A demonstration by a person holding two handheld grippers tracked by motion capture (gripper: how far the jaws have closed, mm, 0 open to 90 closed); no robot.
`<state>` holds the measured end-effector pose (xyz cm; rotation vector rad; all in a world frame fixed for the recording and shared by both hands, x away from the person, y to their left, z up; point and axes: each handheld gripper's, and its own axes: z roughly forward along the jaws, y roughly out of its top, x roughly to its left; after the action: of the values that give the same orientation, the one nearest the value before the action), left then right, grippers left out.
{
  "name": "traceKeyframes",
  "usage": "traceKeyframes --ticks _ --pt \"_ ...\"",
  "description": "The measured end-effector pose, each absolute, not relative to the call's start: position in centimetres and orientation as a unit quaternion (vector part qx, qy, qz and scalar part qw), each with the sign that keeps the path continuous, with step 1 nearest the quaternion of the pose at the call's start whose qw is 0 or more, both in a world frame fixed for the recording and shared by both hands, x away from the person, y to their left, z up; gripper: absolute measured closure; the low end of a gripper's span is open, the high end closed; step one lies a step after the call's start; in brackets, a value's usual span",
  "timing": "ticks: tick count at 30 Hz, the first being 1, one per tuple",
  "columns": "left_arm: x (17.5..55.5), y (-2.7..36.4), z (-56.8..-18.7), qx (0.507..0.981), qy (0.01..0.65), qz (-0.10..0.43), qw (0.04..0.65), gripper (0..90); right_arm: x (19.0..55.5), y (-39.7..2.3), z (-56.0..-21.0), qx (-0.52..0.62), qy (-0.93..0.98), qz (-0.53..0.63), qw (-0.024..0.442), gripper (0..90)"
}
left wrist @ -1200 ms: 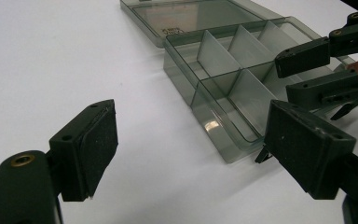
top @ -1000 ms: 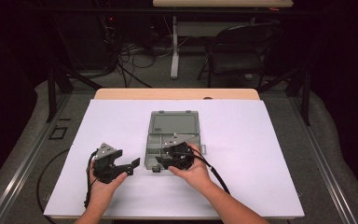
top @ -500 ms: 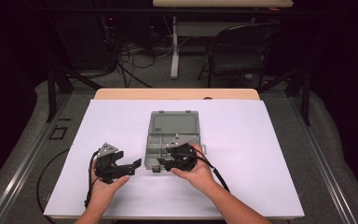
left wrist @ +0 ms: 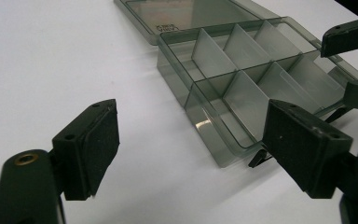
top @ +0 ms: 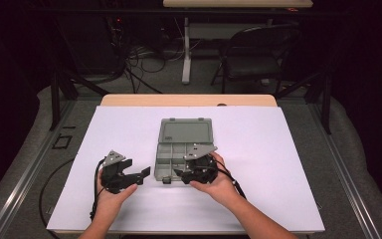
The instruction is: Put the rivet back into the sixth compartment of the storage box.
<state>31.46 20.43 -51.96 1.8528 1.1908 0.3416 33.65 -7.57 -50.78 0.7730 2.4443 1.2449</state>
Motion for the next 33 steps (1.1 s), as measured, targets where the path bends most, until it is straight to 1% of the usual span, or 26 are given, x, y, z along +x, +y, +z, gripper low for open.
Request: traceKeyframes --ticks 2,4,8,16,25,27,33 --pt "31.5 20.4 -52.0 0.746 0.479 0.138 0.441 19.8 33.5 -7.8 -50.7 0.267 0.848 0.433 0.149 42.4" --pt "31.5 20.4 -52.0 0.748 0.478 0.138 0.440 22.6 33.4 -8.1 -50.6 0.266 0.847 0.437 0.147 42.6" --pt "31.3 20.6 -52.2 0.749 0.478 0.138 0.438 24.4 33.0 -8.8 -50.8 0.270 0.844 0.441 0.145 42.5" --pt "31.1 20.9 -52.1 0.747 0.479 0.145 0.437 26.9 32.1 -11.1 -50.5 0.288 0.830 0.447 0.166 42.5" --pt "30.9 21.4 -51.7 0.741 0.486 0.152 0.437 30.2 33.3 -14.4 -50.4 0.327 0.819 0.435 0.182 41.8" --pt "30.9 21.5 -51.5 0.737 0.491 0.149 0.440 30.2 33.5 -14.8 -50.5 0.336 0.817 0.435 0.176 40.5" --pt "31.5 21.0 -50.8 0.735 0.497 0.151 0.436 30.1 33.5 -15.5 -50.1 0.328 0.818 0.434 0.187 40.5"
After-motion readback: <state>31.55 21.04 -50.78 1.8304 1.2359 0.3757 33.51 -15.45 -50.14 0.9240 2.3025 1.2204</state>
